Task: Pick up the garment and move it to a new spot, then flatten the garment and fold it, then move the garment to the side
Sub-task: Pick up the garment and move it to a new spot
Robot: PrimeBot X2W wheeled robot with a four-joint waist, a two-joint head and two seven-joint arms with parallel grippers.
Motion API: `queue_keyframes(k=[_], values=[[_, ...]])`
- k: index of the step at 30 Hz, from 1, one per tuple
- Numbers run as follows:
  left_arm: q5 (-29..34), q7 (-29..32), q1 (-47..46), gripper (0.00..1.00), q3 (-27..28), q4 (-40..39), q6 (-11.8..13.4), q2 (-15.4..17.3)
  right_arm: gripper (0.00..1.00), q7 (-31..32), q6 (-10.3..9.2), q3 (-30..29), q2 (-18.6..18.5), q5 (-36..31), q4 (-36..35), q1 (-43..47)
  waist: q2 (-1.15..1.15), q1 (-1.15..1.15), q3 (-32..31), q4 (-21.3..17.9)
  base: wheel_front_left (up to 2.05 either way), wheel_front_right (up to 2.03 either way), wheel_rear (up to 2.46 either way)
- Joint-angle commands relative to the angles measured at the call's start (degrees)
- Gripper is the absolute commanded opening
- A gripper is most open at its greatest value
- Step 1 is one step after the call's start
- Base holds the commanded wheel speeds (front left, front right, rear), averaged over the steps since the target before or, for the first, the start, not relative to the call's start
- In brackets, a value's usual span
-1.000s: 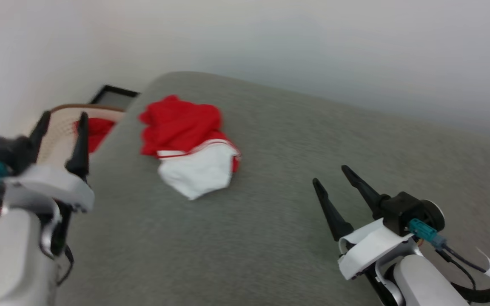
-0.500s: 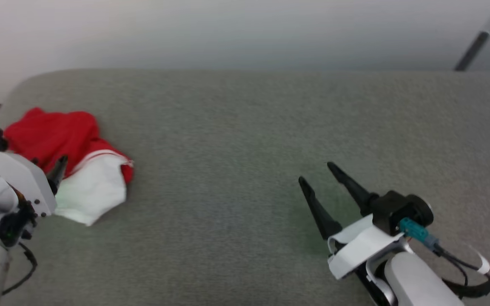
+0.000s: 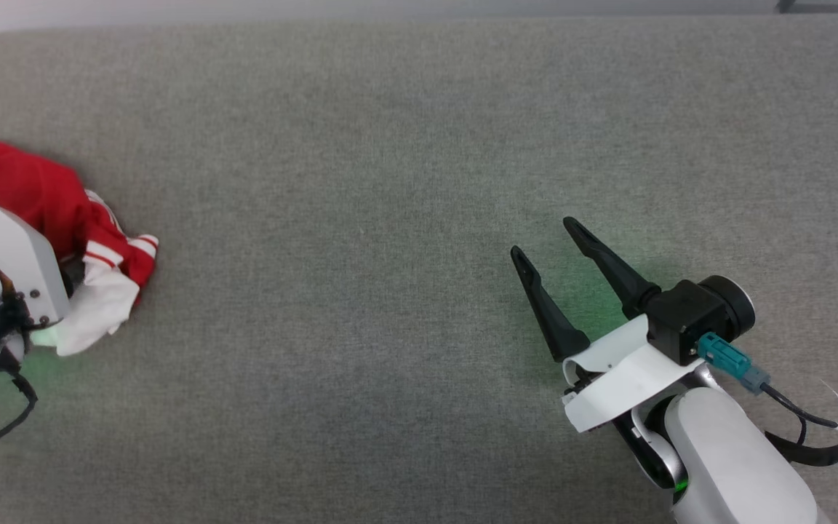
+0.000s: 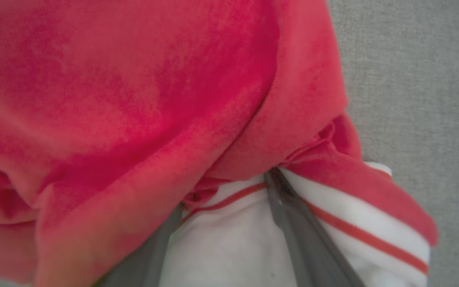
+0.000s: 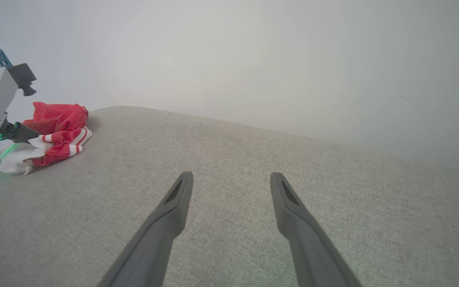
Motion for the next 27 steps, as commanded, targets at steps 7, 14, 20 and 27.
queue_keyframes(k=[7, 14, 20, 27], values=[[-4.6, 0.5, 5.3, 0.0, -5.5, 0.5, 0.1, -5.6, 1.0, 0.0, -0.04, -0.2, -0.2, -0.9, -0.7, -1.2, 0.0, 0.0, 1.8, 0.8, 0.0, 0.0, 0.0], [-6.0, -14.6, 1.2, 0.0, -4.0, -2.4, 0.0, -2.5, 1.0, 0.0, -0.04, -0.3, -0.2, 0.0, 0.5, -0.1, 0.0, 0.0, -2.1, 2.2, 0.0, 0.0, 0.0], [-5.7, -24.3, -1.4, 0.0, -5.6, -6.2, 0.1, -1.1, 1.0, 0.0, -0.04, -2.4, -0.4, 0.7, 0.9, 1.2, 0.0, 0.0, -6.6, 2.9, 0.0, 0.0, 0.0], [-9.0, -28.0, -2.8, 0.0, -10.3, -16.5, 0.1, -2.7, 1.0, 0.0, -0.04, -6.8, 0.8, 1.4, 0.8, 4.1, 0.0, 0.0, -10.3, 1.3, 0.0, 0.0, 0.0]])
